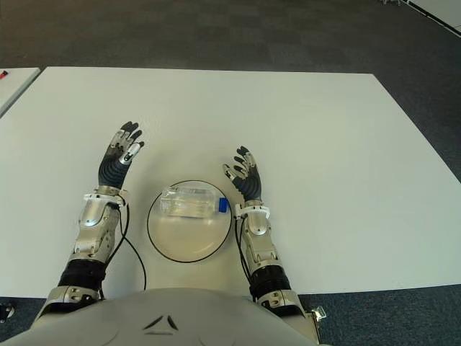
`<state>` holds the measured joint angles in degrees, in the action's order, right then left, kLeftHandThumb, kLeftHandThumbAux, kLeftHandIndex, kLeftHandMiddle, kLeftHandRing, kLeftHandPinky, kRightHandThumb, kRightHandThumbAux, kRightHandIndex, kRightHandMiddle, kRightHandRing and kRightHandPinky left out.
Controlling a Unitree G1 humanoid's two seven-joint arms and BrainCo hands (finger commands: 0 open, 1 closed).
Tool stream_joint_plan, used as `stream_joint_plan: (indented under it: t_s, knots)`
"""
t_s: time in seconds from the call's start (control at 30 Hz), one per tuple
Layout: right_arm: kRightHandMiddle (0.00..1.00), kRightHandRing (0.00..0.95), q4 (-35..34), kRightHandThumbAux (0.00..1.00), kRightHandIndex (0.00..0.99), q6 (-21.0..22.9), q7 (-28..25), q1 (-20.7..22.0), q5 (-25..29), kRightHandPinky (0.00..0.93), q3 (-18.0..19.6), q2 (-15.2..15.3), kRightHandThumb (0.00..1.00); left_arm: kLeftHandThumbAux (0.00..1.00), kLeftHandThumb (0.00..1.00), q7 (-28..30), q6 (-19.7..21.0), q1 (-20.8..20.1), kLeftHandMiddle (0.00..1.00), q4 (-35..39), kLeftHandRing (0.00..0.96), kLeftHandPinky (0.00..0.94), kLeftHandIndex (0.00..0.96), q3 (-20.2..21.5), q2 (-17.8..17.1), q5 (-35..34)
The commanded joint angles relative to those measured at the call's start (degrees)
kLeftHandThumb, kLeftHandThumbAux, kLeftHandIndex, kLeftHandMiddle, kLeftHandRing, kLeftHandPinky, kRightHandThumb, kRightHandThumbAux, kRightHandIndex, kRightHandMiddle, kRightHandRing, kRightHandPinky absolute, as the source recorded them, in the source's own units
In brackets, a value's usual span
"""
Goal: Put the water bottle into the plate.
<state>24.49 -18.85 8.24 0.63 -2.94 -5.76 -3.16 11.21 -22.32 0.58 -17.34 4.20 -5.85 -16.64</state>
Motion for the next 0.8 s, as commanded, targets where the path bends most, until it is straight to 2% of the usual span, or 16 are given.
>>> stream_joint_plan:
  t_s: [0.03, 0.23, 0.67, 0.8]
  knots:
    - [0.144, 0.166, 1.6, 0.761, 0.095, 1.5, -0.3, -0.8, 0.6, 0.236, 0.2, -2.0, 0.433, 0.598, 0.033, 3.7, 2.5, 0.0, 0.0, 0.7, 0.0, 0.018, 0.0, 1.8, 2.4, -5.6]
    - [0.145, 0.167, 1.6, 0.761, 0.096, 1.5, -0.5, -0.8, 0.6, 0.238, 0.4, -1.9, 0.435, 0.619, 0.02, 7.1, 3.8, 0.2, 0.0, 1.3, 0.0, 0.002, 0.0, 3.2, 4.0, -9.3]
    - [0.145, 0.173, 1.9, 0.762, 0.091, 1.1, -0.9, -0.8, 0.6, 0.245, 0.6, -1.7, 0.428, 0.611, 0.034, 8.7, 5.3, -0.1, 0.0, 1.9, 0.0, 0.013, 0.0, 5.1, 6.6, -11.6]
    - [0.147, 0.175, 2.0, 0.761, 0.092, 1.0, -1.0, -0.8, 0.6, 0.247, 0.6, -1.6, 0.423, 0.61, 0.037, 8.7, 5.3, -0.1, 0.0, 2.0, 0.0, 0.042, 0.0, 5.3, 7.0, -11.6]
